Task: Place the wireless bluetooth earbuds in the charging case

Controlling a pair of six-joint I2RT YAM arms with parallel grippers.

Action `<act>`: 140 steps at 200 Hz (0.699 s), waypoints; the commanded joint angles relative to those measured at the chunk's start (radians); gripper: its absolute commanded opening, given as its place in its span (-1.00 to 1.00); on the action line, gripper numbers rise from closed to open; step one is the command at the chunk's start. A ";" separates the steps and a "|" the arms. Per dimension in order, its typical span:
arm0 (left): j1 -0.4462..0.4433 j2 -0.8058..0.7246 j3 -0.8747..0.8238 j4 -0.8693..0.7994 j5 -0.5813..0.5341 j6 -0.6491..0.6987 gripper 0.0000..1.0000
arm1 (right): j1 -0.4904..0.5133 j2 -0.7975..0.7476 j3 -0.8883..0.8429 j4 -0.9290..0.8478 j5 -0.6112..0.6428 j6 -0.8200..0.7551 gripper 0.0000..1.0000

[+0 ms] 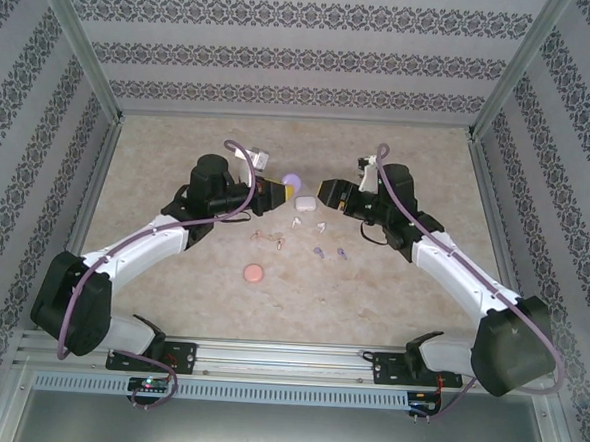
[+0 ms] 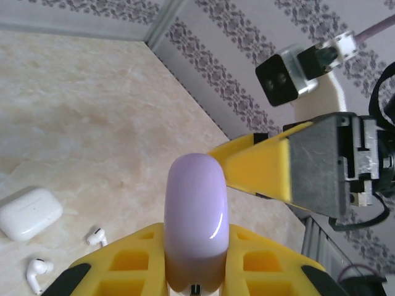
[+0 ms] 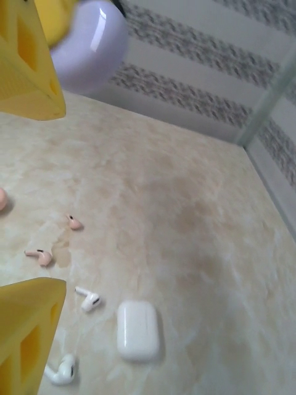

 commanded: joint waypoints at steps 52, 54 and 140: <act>0.011 0.051 0.106 -0.176 0.186 0.102 -1.00 | 0.046 -0.005 0.031 0.088 -0.208 -0.182 0.26; 0.012 0.052 0.108 -0.176 0.186 0.102 -1.00 | 0.048 -0.002 0.032 0.090 -0.208 -0.181 0.26; 0.011 0.028 0.113 -0.155 0.217 0.077 -1.00 | 0.050 0.075 0.037 0.118 -0.163 -0.178 0.01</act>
